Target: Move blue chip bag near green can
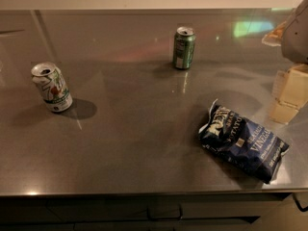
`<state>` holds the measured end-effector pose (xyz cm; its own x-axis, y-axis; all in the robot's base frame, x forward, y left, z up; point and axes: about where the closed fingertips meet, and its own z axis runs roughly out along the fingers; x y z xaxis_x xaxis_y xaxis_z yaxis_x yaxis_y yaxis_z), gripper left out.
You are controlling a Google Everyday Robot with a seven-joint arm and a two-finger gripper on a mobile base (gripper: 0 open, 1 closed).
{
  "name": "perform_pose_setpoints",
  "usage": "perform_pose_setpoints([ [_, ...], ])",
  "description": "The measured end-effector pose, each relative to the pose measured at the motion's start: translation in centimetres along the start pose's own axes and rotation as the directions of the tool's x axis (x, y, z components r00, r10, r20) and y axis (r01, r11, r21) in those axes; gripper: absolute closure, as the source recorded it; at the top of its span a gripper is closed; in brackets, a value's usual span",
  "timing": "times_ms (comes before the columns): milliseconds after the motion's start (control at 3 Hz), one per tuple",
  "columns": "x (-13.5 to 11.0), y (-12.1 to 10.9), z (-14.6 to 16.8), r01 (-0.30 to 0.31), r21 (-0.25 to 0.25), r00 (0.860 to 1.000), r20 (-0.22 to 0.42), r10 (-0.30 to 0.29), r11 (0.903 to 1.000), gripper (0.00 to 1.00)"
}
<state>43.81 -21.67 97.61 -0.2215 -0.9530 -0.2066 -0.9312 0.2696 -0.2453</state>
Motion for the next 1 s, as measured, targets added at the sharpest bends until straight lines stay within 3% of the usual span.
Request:
perform_pose_setpoints([
  [333, 0.0, 0.0, 0.0, 0.000, 0.000, 1.000, 0.000, 0.000, 1.0000, 0.00],
  [1000, 1.7, 1.3, 0.2, -0.083, -0.064, 0.996, 0.023, 0.085, 0.9945, 0.00],
])
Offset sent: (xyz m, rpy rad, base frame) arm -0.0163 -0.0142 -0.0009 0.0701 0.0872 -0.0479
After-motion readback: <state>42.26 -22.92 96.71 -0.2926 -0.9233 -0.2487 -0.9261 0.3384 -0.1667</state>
